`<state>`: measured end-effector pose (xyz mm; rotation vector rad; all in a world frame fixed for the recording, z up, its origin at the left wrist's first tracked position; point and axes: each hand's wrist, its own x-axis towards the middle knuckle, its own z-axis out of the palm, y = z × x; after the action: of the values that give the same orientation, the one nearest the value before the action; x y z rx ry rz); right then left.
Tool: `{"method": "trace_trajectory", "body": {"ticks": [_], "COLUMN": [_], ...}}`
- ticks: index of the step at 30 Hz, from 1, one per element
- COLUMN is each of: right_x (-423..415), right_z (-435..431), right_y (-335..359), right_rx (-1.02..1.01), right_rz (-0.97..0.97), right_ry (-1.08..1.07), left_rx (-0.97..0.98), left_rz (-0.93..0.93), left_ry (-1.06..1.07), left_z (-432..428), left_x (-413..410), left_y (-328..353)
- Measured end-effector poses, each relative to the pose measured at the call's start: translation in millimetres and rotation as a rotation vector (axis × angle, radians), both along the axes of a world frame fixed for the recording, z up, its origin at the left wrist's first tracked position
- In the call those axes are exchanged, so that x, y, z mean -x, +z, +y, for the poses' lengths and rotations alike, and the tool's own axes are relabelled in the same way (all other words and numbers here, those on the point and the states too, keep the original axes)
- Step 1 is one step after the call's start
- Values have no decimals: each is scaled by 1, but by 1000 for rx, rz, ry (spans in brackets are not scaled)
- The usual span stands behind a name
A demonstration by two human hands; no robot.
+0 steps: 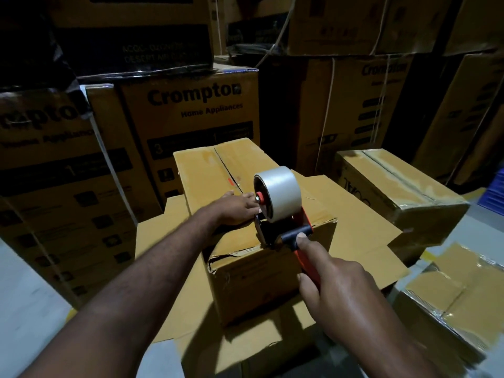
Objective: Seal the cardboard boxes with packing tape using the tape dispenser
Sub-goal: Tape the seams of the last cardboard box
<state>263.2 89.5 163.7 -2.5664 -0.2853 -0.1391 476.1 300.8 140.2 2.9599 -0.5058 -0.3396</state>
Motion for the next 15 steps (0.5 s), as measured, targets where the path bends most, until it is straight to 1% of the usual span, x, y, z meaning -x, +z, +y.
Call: {"method": "trace_trajectory", "body": {"ticks": [4,8,10,13,14,15], "right_x": [15,30,30,28,28,28], "right_z": [-8,-16,-18,-23,-24,-25], "right_y": [-1,-5,-6,-9,-11,-13], "right_rx": [-21,-1,5,-14,-25,-36], "right_rz": [16,59,55,27,19,11], "right_ry": [-17,-34,-25,-22,-26,-29], "left_rx": [4,-29,56,390,419,342], "left_rz": [3,8,18,164,216,236], "left_ry": [-12,1,25,10,-38,-94], "left_z": [1,-1,-13,-16,-13,-11], "left_x": [1,4,20,51,61,67], "left_y": [-1,7,13,16,16,13]}}
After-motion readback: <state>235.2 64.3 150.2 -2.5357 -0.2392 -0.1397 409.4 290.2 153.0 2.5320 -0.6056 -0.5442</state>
